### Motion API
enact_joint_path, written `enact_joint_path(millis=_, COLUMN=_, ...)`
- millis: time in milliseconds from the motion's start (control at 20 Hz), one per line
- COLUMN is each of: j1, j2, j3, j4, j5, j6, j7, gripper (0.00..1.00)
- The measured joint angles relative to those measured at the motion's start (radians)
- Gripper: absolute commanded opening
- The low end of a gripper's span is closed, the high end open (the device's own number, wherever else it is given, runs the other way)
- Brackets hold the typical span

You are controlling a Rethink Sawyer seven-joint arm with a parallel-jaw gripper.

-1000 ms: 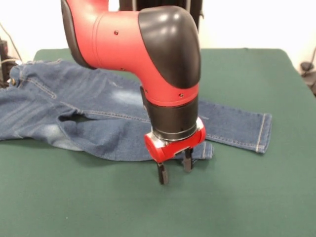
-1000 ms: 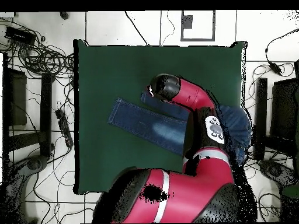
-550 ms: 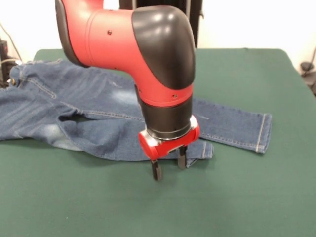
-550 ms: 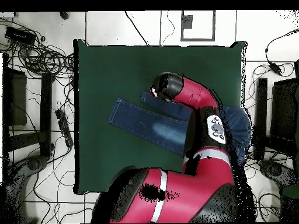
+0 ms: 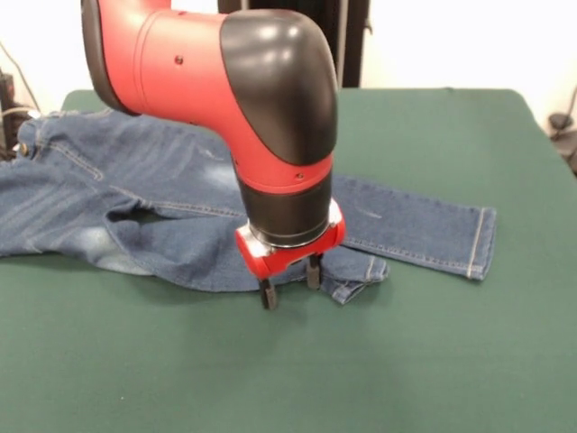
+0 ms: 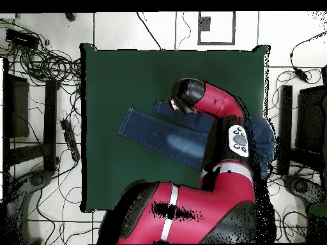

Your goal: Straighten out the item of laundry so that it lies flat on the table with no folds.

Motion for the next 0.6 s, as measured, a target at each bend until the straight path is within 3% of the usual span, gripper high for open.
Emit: enact_joint_path(millis=600, j1=0.018, j2=0.034, j3=-0.027, j4=-0.071, j5=0.001, j6=0.076, j7=0.094, gripper=1.00)
